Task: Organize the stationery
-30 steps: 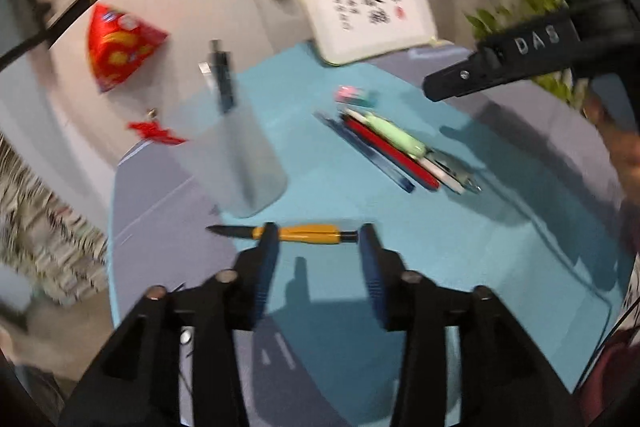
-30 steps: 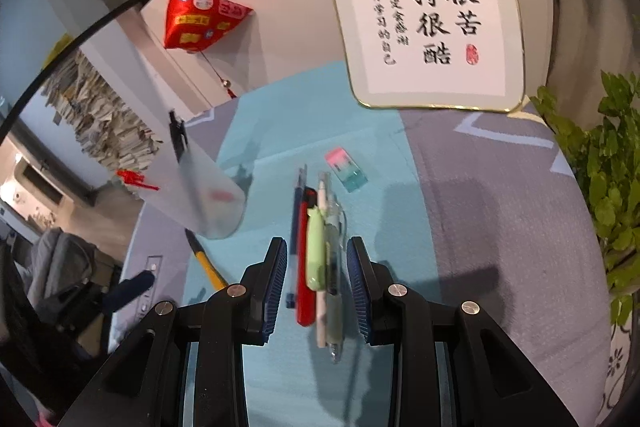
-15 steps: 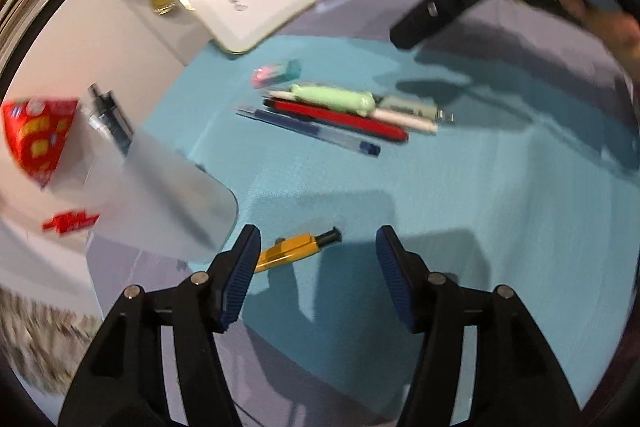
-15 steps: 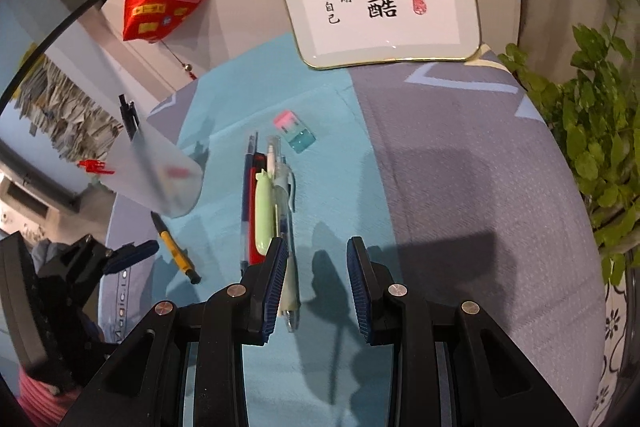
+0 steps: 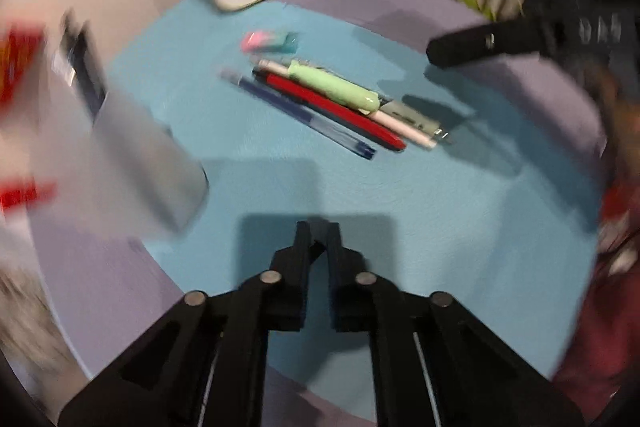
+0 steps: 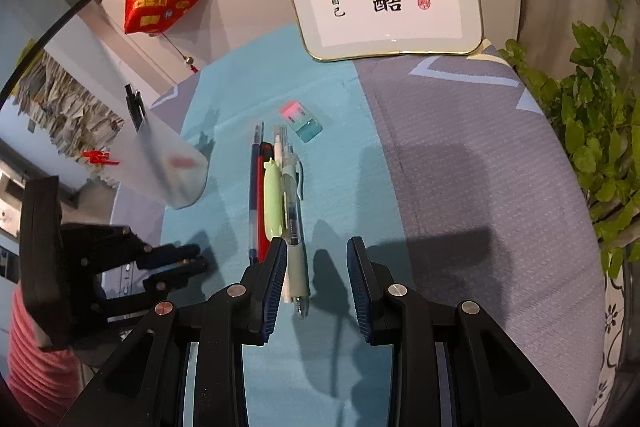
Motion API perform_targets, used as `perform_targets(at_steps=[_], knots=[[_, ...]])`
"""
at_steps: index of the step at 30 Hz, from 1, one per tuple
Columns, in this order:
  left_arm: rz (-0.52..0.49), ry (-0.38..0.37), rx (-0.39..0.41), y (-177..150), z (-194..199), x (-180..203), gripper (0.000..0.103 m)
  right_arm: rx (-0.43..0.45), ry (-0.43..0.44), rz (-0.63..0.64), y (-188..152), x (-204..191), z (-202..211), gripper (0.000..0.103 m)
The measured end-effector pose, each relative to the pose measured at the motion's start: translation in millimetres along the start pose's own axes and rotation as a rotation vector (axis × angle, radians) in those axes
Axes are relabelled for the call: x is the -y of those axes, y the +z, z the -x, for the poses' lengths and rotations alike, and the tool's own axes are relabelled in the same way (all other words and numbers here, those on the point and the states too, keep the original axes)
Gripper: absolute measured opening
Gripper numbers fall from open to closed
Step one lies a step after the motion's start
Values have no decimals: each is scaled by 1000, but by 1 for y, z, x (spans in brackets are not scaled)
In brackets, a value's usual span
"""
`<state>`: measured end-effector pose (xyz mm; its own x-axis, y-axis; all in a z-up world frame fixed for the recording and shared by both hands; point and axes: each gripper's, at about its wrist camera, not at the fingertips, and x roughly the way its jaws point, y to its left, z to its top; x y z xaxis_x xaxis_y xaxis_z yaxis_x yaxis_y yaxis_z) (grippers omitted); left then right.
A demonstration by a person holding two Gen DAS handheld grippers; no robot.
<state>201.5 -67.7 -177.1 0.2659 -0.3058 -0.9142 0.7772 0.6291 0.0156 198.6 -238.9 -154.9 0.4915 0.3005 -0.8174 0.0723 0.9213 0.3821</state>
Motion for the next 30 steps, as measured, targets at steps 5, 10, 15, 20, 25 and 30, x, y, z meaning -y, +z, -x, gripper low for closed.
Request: perform_targets(at_steps=[5, 10, 15, 20, 25, 30], knots=[[104, 39, 51, -14, 29, 10, 3, -3, 9, 4, -2, -1, 0, 31], [156, 57, 111, -15, 55, 6, 4, -16, 24, 21, -8, -6, -1, 31], [-154, 247, 144, -24, 52, 30, 22, -35, 21, 63, -14, -12, -3, 31], [-328, 286, 36, -24, 16, 25, 68, -42, 19, 66, -18, -11, 1, 31], [-246, 198, -62, -12, -10, -6, 25, -31, 0, 54, -21, -5, 11, 31], [-230, 167, -61, -7, -12, -8, 15, -33, -10, 47, -21, -3, 12, 31]])
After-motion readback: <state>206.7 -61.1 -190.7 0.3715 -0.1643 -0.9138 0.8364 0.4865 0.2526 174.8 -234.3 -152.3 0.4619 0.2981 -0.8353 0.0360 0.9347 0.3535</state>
